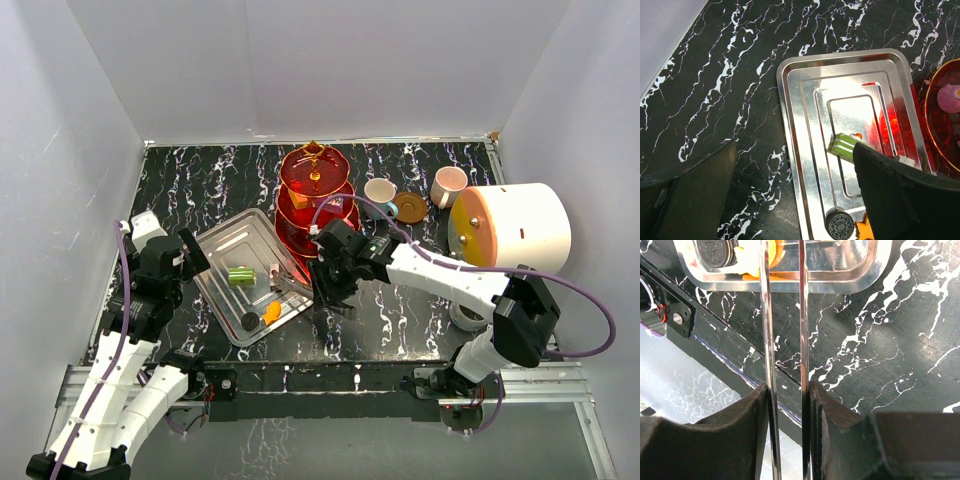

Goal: Serve the afternoon tea
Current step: Pick up the desert from the tray, then place the desert on the desert table.

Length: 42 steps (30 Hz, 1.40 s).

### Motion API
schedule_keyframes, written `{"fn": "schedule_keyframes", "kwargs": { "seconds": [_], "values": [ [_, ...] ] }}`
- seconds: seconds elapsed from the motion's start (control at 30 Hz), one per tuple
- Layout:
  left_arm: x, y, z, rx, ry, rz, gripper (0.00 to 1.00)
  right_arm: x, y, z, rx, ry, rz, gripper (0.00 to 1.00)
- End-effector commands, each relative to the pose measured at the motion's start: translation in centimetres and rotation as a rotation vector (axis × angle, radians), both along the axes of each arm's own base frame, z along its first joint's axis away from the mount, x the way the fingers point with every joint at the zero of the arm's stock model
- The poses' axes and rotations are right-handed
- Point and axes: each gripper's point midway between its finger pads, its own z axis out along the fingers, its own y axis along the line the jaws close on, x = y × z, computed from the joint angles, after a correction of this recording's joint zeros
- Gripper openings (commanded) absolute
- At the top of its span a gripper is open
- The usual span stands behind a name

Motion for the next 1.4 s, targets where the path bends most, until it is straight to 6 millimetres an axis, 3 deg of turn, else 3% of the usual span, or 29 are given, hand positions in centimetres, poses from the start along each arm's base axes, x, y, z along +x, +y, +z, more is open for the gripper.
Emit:
{"fn": "schedule_keyframes", "kwargs": {
  "seconds": [0.0,0.4,0.6,0.97,1.07,1.2,1.37],
  "values": [
    [0.3,0.0,1.2,0.001,-0.036,-0.003,0.99,1.5,0.9,3.2,0.076,-0.076,-0.027,0.33],
    [0.4,-0.1,1.2,0.001,-0.035,-0.009,0.99,2.7,0.9,5.1,0.026,-0.129,-0.062,0.40],
    [0.5,-0.1,1.2,0.001,-0.035,-0.011,0.99,3.1,1.1,4.2,-0.043,-0.130,-0.094,0.40],
    [0.4,0.0,1.2,0.004,-0.035,-0.006,0.99,3.2,3.5,2.8,-0.098,-0.132,-0.070,0.41],
    [0.4,-0.1,1.2,0.004,-0.035,-0.008,0.99,3.1,3.4,2.6,-0.137,-0.147,-0.074,0.35],
    [0.4,-0.1,1.2,0.004,-0.035,-0.007,0.99,3.0,3.3,5.0,-0.114,-0.189,-0.086,0.18],
    [0.4,0.0,1.3,0.003,-0.039,-0.006,0.99,2.9,2.1,10.7,-0.001,-0.277,-0.120,0.16]
  ]
}}
